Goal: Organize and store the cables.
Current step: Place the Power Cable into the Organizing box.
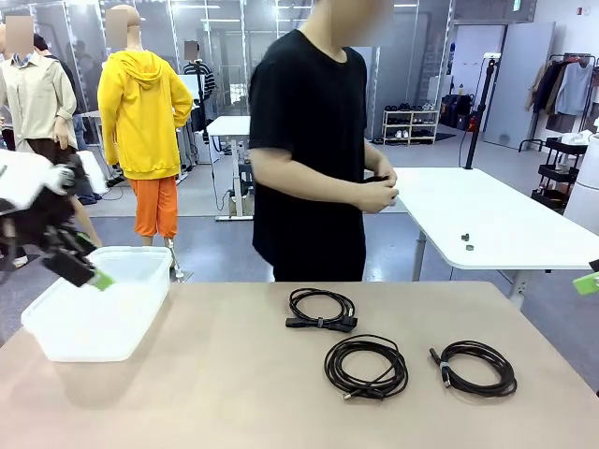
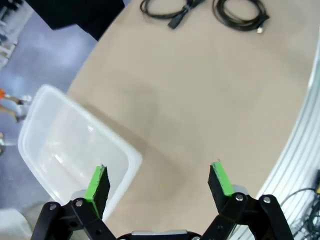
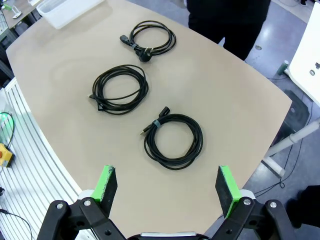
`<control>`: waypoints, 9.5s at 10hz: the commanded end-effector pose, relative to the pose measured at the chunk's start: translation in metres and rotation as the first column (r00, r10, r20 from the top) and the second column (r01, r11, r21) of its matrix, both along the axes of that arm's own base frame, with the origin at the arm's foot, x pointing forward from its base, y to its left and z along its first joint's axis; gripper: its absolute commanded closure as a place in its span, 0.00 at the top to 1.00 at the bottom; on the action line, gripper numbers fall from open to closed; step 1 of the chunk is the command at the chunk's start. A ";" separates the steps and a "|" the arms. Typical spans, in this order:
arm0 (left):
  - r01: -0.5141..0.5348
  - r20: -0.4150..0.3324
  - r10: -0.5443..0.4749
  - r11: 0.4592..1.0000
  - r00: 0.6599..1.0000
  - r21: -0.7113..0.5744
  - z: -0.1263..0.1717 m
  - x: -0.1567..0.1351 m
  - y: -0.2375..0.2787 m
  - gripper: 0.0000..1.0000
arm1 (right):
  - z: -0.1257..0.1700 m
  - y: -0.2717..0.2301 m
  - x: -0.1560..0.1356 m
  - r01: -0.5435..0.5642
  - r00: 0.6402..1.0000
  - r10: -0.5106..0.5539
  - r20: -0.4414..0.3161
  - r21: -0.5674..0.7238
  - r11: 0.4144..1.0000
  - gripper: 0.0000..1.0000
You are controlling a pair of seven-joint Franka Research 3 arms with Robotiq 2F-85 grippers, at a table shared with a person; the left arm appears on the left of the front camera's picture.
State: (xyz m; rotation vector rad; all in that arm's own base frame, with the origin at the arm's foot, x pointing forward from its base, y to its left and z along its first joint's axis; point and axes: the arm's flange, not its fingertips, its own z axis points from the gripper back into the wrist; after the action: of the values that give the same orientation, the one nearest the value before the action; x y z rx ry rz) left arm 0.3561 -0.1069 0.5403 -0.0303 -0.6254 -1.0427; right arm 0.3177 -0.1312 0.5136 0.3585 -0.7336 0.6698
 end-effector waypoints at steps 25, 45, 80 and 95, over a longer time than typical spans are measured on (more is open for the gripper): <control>0.594 -0.215 -0.553 0.744 0.805 0.307 -0.117 0.200 -0.342 1.00 | -0.001 -0.001 0.000 -0.015 1.000 0.015 0.008 0.003 1.000 1.00; 0.591 -0.337 -0.524 0.796 0.782 0.134 -0.221 0.278 -0.382 1.00 | -0.001 -0.001 0.000 -0.015 1.000 0.015 0.008 0.003 1.000 1.00; 0.570 -0.230 -0.528 0.797 0.818 0.198 -0.092 0.152 -0.253 0.19 | -0.001 -0.001 0.000 -0.015 1.000 0.015 0.008 0.003 1.000 1.00; 0.378 -0.056 -0.375 0.902 0.925 0.211 -0.088 0.178 0.112 0.19 | -0.001 -0.001 0.000 -0.015 1.000 0.015 0.008 0.003 1.000 1.00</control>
State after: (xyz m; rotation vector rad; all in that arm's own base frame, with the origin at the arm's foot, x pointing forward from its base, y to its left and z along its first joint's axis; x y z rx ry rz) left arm 0.5198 0.0012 0.4560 0.0558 -0.5421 -1.4563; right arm 0.3180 -0.1307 0.5131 0.3561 -0.7276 0.6698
